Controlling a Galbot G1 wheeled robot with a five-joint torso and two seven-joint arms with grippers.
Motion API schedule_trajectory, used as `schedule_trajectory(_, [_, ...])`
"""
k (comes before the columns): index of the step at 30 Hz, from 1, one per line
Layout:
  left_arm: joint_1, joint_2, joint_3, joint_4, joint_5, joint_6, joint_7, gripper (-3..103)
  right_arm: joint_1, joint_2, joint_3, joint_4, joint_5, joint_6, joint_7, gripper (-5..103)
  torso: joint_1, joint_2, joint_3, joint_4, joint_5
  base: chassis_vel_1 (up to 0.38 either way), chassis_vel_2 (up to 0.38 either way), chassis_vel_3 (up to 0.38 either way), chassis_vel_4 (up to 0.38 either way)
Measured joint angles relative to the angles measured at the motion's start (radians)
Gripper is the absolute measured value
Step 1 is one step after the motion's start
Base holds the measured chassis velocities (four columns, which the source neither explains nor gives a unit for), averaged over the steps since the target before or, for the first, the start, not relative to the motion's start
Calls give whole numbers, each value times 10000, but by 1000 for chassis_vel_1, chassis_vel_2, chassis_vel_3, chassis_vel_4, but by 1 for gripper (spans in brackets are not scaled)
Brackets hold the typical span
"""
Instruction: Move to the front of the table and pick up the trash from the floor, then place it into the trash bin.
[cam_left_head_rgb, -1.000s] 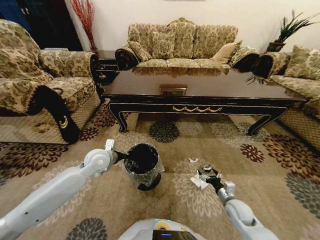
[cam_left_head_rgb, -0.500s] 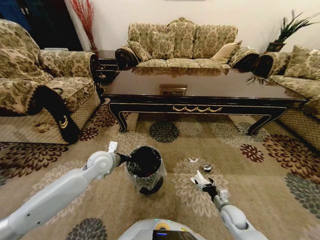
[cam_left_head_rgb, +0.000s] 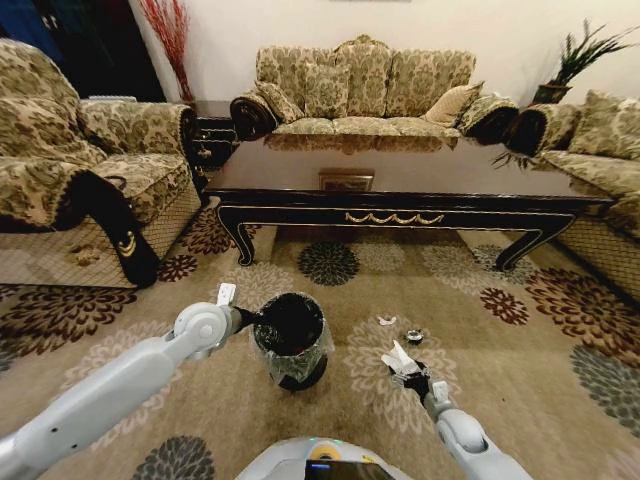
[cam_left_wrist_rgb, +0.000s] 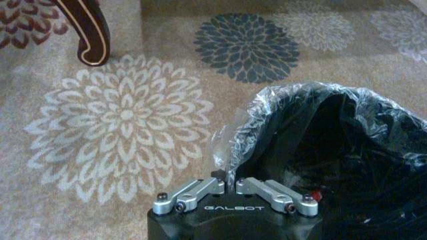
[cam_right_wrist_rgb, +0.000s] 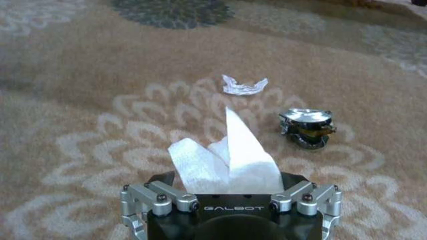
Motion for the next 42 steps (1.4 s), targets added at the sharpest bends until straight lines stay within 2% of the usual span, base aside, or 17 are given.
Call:
schedule_trajectory(6, [4, 18, 4, -21, -27, 1, -23, 3, 337, 40, -84, -322, -65, 32, -4, 100, 0, -1, 0, 0, 0, 0, 0, 0, 0])
schedule_trajectory(7, [4, 25, 3, -22, -31, 1, -27, 3, 414, 47, -94, -410, -68, 32, 3, 103, 0, -1, 0, 1, 0, 0, 0, 0, 0])
schedule_trajectory(13, [4, 45, -21, -22, -62, 0, -34, 3, 503, 64, -111, -610, -82, 39, 14, 94, 0, -2, 0, 1, 0, 0, 0, 0, 0])
schedule_trajectory(21, [-23, 21, -11, -19, -63, 0, -41, 3, 418, 54, -103, -600, -82, 69, 35, 70, 0, -1, -2, 0, -1, 0, 0, 0, 0])
schedule_trajectory(24, [-23, 22, -10, -21, -63, 0, -44, 3, 394, 100, -80, -600, -60, 70, 59, 66, 0, -2, -2, 0, -1, 0, 0, 0, 0])
schedule_trajectory(25, [-18, 26, -12, -23, -63, 0, -44, 3, 383, 121, -71, -600, -43, 69, 71, 58, 0, -1, -2, 0, -1, 0, 0, 0, 0])
schedule_trajectory(27, [0, 35, -20, -26, -63, 0, -44, 3, 361, 151, -54, -599, -38, 69, 81, 58, 0, -1, -2, 0, 0, 0, 0, 0, 0])
schedule_trajectory(29, [29, 48, -39, -29, -61, 1, -45, 3, 285, 185, -13, -559, -142, 81, 85, 46, 0, -1, -2, 0, -1, 0, 0, 0, 0])
schedule_trajectory(31, [34, 47, -41, -29, -58, 0, -45, 3, 245, 185, -5, -514, -171, 86, 85, 46, 0, -1, -2, 1, -1, 0, 0, 0, 0])
schedule_trajectory(38, [13, 2, -11, -43, -33, 0, -45, 3, 104, 161, 132, -293, -156, 87, 153, 22, 0, -1, -2, 0, 0, 0, 0, 0, 0])
schedule_trajectory(41, [11, 2, -5, -50, -32, 0, -46, 3, 96, 160, 142, -280, -149, 87, 153, 22, 0, -1, -2, 0, 0, 0, 0, 0, 0])
schedule_trajectory(42, [-1, 3, 42, -80, -27, 0, -48, 3, 73, 164, 174, -239, -123, 87, 152, 14, 0, -1, -2, 0, -1, 0, 0, 0, 0])
